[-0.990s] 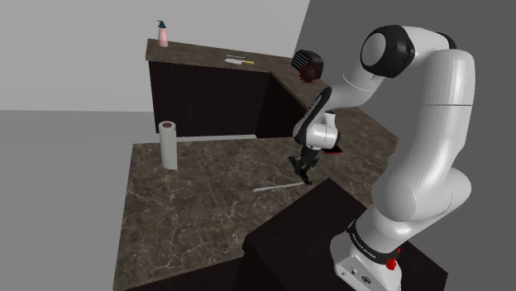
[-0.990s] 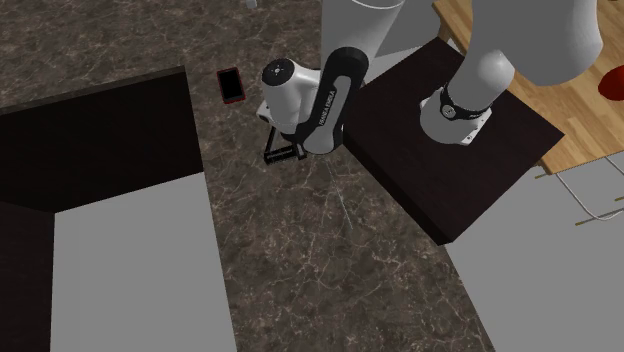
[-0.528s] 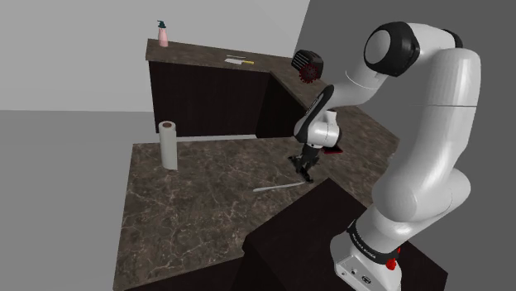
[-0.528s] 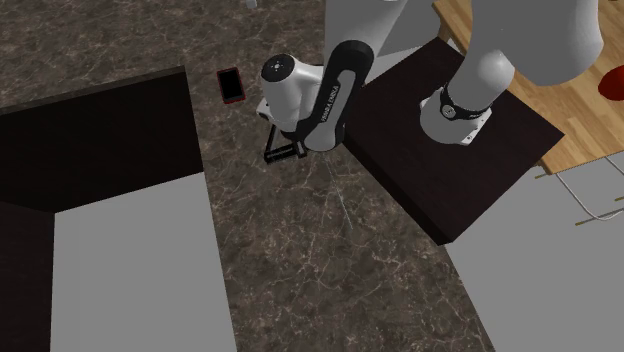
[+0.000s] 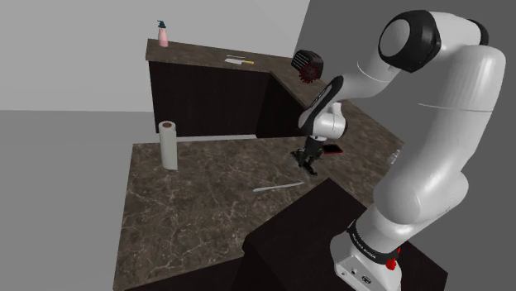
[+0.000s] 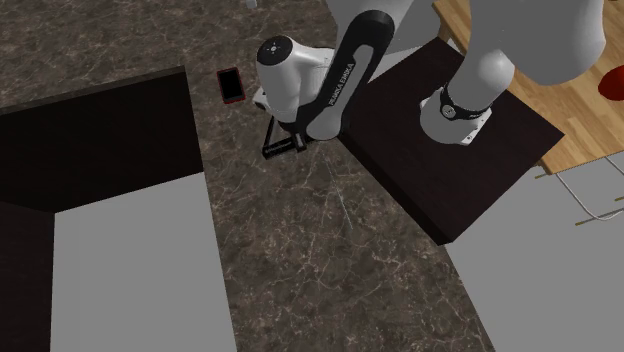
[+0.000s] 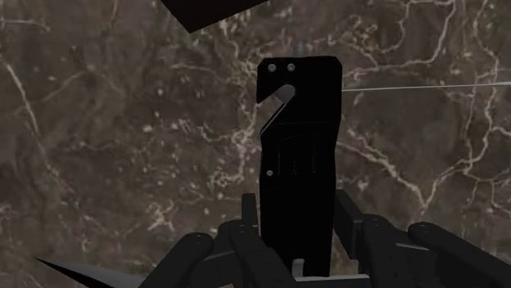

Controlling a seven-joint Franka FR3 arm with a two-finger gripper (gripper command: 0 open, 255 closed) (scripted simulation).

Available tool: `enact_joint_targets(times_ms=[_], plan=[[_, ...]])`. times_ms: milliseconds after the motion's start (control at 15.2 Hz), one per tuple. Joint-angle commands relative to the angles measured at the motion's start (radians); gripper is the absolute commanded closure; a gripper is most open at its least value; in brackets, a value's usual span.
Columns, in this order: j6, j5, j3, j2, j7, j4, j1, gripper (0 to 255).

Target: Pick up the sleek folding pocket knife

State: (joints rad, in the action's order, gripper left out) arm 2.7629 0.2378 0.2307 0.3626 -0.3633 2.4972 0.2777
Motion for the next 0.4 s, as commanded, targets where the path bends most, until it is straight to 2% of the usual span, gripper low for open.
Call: enact_joint_targets(times_ms=[0,330], plan=[[-0.023,-0.019,0.017,-0.033,0.015,0.010,-0.013,255],[-0.062,-0.052,0.040,-0.083,0.039,0.019,-0.030,255]])
